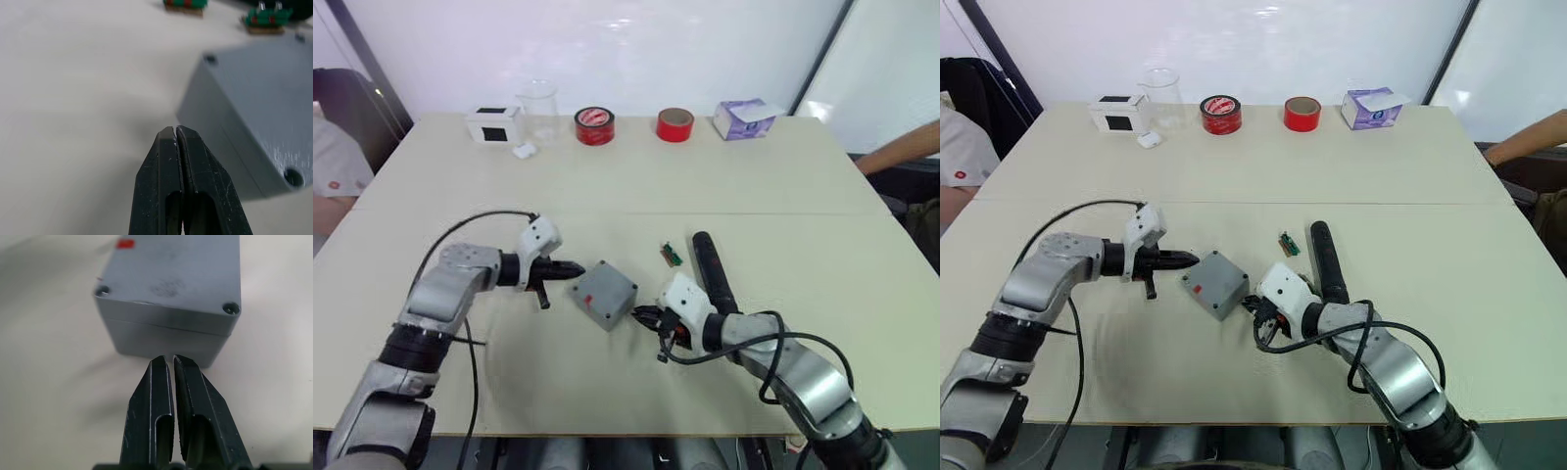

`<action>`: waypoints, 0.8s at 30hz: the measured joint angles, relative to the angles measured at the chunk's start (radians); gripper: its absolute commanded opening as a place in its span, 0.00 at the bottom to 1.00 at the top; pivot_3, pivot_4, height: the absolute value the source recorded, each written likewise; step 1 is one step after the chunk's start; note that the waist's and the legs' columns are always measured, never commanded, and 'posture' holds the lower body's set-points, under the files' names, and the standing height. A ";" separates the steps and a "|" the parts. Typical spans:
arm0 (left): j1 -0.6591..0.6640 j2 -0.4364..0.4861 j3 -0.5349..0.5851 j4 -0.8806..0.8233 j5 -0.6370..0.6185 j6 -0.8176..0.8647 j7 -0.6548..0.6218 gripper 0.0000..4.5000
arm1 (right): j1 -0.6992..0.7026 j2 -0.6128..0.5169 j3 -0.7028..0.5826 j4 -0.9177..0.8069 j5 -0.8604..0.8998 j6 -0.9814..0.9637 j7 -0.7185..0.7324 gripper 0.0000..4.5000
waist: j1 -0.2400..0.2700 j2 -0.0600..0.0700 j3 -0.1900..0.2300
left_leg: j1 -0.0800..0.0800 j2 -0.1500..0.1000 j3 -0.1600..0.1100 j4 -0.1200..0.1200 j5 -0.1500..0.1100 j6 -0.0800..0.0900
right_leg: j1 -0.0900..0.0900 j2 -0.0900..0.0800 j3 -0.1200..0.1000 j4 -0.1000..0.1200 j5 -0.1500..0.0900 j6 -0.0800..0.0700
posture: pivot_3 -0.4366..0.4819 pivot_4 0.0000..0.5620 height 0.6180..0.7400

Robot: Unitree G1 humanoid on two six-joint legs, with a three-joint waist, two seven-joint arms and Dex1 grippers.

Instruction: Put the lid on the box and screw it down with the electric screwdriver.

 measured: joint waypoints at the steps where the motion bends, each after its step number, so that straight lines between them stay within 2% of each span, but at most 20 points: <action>1: 0.021 -0.008 -0.009 -0.004 0.000 0.006 0.007 0.00 | -0.015 0.004 0.002 0.013 -0.001 -0.005 -0.002 0.04 | 0.002 0.000 0.000 | 0.000 0.000 0.000 0.000 0.000 0.000 | 0.000 0.000 0.000 0.000 0.000 0.000 | 0.48 0.27 1.00; 10: 0.095 -0.007 0.028 -0.185 -0.020 0.129 0.078 0.00 | -0.068 0.017 0.010 0.129 -0.039 -0.031 -0.021 0.04 | 0.003 0.000 0.000 | -0.001 0.000 -0.001 0.000 0.000 0.000 | 0.000 -0.001 -0.001 0.000 0.000 0.000 | 0.48 0.27 1.00; 24: 0.114 -0.010 0.031 -0.220 -0.047 0.167 0.096 0.00 | -0.079 0.007 0.001 0.151 -0.040 -0.039 -0.011 0.04 | 0.003 0.000 0.000 | -0.001 0.000 -0.001 0.000 0.000 0.000 | 0.000 -0.001 -0.001 0.000 0.000 0.000 | 0.48 0.27 1.00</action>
